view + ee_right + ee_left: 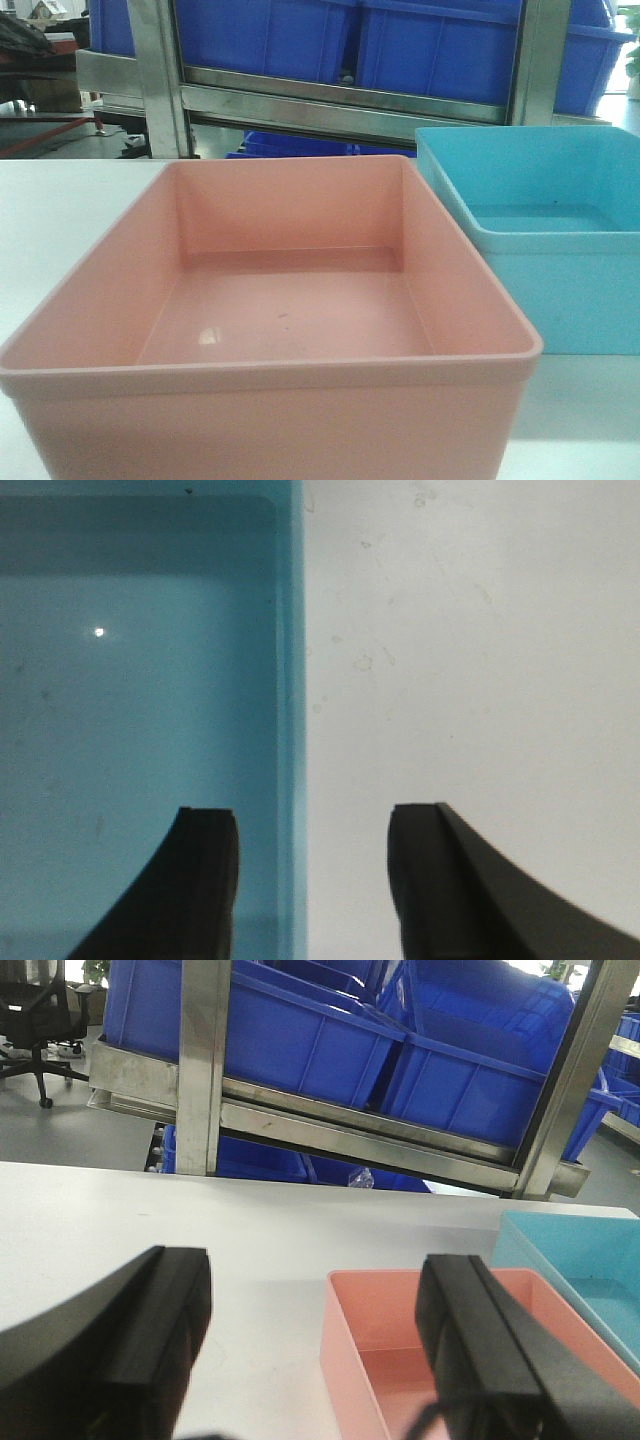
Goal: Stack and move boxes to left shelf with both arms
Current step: 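Release the pink bin and lower the right gripper onto the blue bin rim, then lift the light-blue bin with the right gripper and place it onto the pink bin, then open the right gripper and raise it off the stacked bins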
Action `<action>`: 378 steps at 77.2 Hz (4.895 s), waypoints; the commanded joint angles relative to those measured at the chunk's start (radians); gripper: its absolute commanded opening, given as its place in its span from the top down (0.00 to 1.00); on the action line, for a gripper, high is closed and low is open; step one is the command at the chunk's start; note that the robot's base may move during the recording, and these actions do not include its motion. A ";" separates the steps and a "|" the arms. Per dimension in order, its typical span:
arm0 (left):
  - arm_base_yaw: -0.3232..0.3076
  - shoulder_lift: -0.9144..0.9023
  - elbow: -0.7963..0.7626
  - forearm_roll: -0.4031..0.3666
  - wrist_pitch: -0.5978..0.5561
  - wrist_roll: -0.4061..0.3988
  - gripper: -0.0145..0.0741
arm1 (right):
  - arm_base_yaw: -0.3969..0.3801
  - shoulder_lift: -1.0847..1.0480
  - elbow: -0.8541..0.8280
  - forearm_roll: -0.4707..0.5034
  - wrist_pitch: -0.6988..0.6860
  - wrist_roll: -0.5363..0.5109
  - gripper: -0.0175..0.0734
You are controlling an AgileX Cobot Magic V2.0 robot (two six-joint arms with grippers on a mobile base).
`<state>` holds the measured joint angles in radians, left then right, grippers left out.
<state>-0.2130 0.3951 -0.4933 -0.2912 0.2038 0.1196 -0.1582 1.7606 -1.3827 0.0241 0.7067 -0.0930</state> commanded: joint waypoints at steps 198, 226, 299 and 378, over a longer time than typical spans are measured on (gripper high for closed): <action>0.002 0.006 -0.028 -0.008 -0.073 0.004 0.44 | 0.648 -0.247 -0.019 0.095 0.092 0.644 0.75; 0.002 0.006 -0.028 -0.008 -0.073 0.004 0.44 | 0.648 -0.247 0.023 0.080 0.053 0.648 0.75; 0.002 0.006 -0.028 -0.008 -0.073 0.004 0.44 | 0.648 -0.208 0.126 0.068 -0.040 0.608 0.71; 0.002 0.006 -0.028 -0.008 -0.073 0.004 0.44 | 0.648 -0.454 0.280 0.066 -0.074 0.411 0.27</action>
<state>-0.2130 0.3951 -0.4933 -0.2912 0.2044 0.1196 0.4906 1.3344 -1.0759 0.0918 0.6867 0.3319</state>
